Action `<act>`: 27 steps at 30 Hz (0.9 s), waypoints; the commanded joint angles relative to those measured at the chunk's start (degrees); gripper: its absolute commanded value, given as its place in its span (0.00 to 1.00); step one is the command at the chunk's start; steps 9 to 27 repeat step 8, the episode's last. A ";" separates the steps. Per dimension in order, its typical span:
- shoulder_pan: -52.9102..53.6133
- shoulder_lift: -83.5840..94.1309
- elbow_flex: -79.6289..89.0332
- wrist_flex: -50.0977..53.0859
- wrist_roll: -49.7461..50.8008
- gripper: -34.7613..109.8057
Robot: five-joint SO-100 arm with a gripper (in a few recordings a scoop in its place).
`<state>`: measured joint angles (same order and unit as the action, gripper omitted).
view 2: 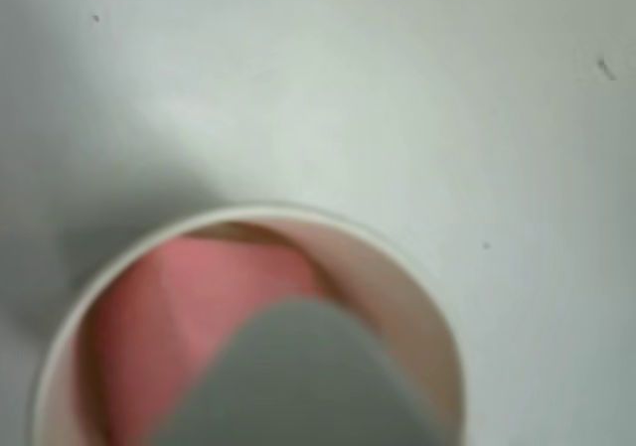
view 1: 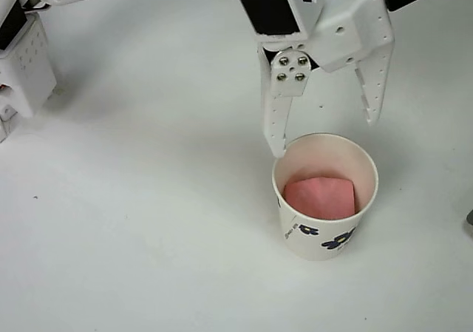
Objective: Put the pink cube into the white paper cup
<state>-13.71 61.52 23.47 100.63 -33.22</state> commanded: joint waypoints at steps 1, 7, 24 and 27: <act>0.53 6.59 -1.58 0.53 0.18 0.52; 1.23 12.22 5.19 0.53 0.62 0.52; 1.41 12.92 5.80 0.53 0.62 0.52; 1.41 12.92 5.80 0.53 0.62 0.52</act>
